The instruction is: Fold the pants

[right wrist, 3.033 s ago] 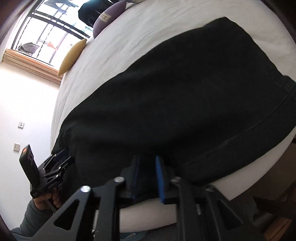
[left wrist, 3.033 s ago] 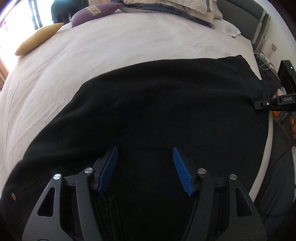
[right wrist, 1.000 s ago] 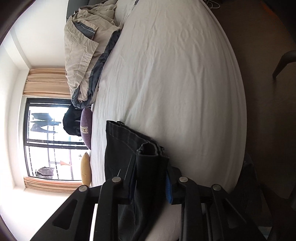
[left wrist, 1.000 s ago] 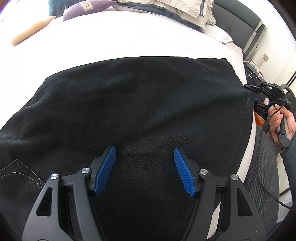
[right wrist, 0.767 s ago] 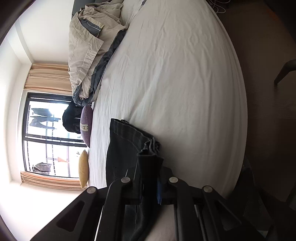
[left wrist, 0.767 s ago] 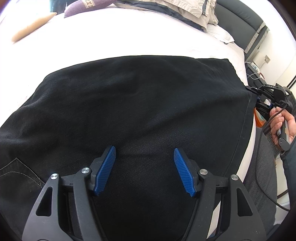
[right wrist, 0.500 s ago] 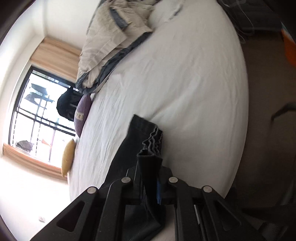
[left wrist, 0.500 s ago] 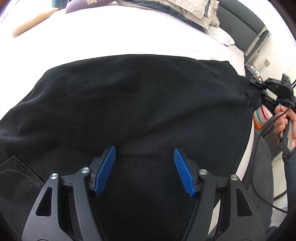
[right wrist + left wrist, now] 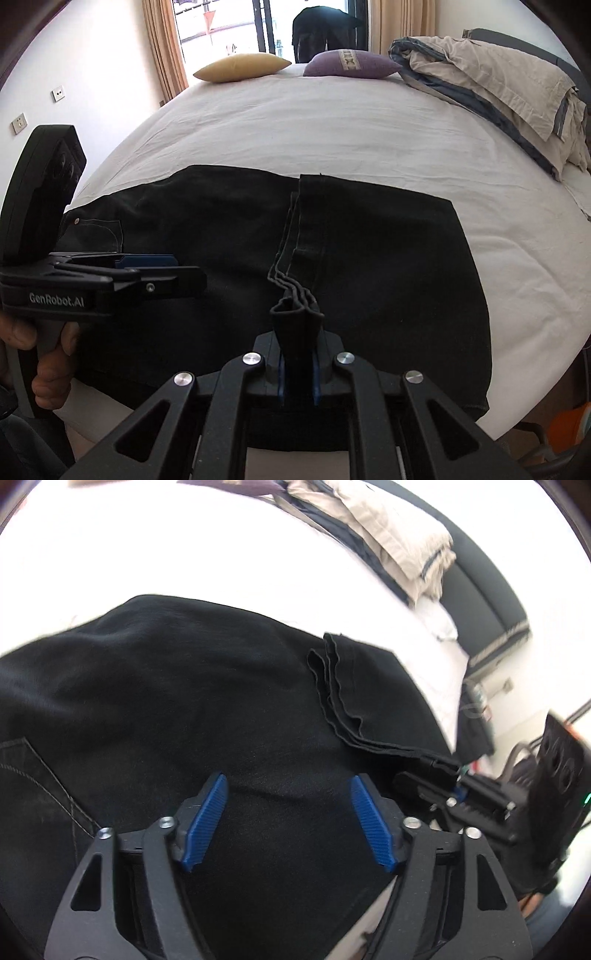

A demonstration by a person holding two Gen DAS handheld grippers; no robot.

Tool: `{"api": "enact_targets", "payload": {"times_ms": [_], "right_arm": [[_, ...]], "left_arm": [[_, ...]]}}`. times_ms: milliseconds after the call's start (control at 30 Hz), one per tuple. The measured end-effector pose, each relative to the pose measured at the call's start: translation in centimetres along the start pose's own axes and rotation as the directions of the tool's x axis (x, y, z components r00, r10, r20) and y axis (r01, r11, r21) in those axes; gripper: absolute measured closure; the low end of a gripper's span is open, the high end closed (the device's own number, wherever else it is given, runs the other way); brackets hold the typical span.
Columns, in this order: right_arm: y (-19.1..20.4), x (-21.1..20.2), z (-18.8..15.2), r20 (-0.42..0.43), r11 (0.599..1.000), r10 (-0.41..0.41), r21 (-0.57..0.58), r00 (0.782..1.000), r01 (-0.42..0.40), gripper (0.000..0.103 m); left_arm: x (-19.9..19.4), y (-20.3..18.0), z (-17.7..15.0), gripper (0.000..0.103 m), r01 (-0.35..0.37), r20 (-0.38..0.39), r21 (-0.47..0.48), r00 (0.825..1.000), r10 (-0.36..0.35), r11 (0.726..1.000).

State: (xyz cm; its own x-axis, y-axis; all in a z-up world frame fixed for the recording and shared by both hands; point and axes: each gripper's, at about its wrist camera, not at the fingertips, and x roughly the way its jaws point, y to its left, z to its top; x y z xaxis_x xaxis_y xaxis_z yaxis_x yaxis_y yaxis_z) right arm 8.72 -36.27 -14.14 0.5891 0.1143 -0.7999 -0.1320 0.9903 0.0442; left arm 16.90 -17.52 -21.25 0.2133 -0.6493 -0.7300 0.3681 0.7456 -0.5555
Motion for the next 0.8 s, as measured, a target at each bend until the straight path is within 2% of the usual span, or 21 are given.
{"api": "enact_targets", "payload": {"times_ms": [100,167,267,333,500,533,567,633,733,800], "right_arm": [[1.3,-1.4,0.5,0.05,0.997,-0.042,-0.061,0.998,0.045,0.092],[2.7,-2.1,0.6,0.071,0.993,-0.055,-0.096,0.996,0.062,0.092],[5.1,-2.3,0.6,0.08,0.988,-0.041,-0.146,0.996,0.052,0.092],[6.9,-2.4,0.5,0.085,0.98,-0.024,-0.195,0.996,0.041,0.092],[11.4,-2.5,0.0,0.084,0.95,0.023,-0.311,0.996,0.004,0.092],[12.1,-2.4,-0.1,0.078,0.946,0.031,-0.324,0.996,-0.005,0.092],[12.7,-2.4,-0.1,0.075,0.943,0.038,-0.332,0.996,-0.011,0.092],[13.7,-2.3,-0.1,0.074,0.937,0.04,-0.349,0.996,-0.012,0.092],[14.7,-2.3,0.3,0.074,0.933,0.045,-0.36,0.996,-0.015,0.092],[15.4,-2.2,0.5,0.072,0.929,0.052,-0.37,0.996,-0.022,0.092]], "left_arm": [[-0.5,0.4,0.9,0.025,0.136,0.016,-0.108,0.991,-0.135,0.985],[-0.5,0.3,1.5,0.012,0.183,0.006,-0.145,0.983,-0.184,0.972],[-0.3,1.4,1.7,0.012,0.261,0.006,-0.247,0.964,-0.267,0.933],[-0.2,2.6,1.7,0.012,0.268,-0.004,-0.302,0.959,-0.283,0.915],[-1.5,4.6,1.9,0.015,0.271,0.02,-0.349,0.959,-0.283,0.897],[-2.0,5.0,2.1,0.028,0.262,0.022,-0.347,0.962,-0.271,0.901],[-2.3,5.3,2.4,0.052,0.247,0.015,-0.341,0.966,-0.257,0.907],[-2.8,5.5,2.6,0.078,0.196,-0.013,-0.323,0.977,-0.211,0.926],[-3.9,6.5,2.8,0.087,0.144,-0.021,-0.3,0.987,-0.158,0.943],[-4.6,7.2,3.2,0.087,0.127,-0.015,-0.297,0.99,-0.138,0.946]]}}
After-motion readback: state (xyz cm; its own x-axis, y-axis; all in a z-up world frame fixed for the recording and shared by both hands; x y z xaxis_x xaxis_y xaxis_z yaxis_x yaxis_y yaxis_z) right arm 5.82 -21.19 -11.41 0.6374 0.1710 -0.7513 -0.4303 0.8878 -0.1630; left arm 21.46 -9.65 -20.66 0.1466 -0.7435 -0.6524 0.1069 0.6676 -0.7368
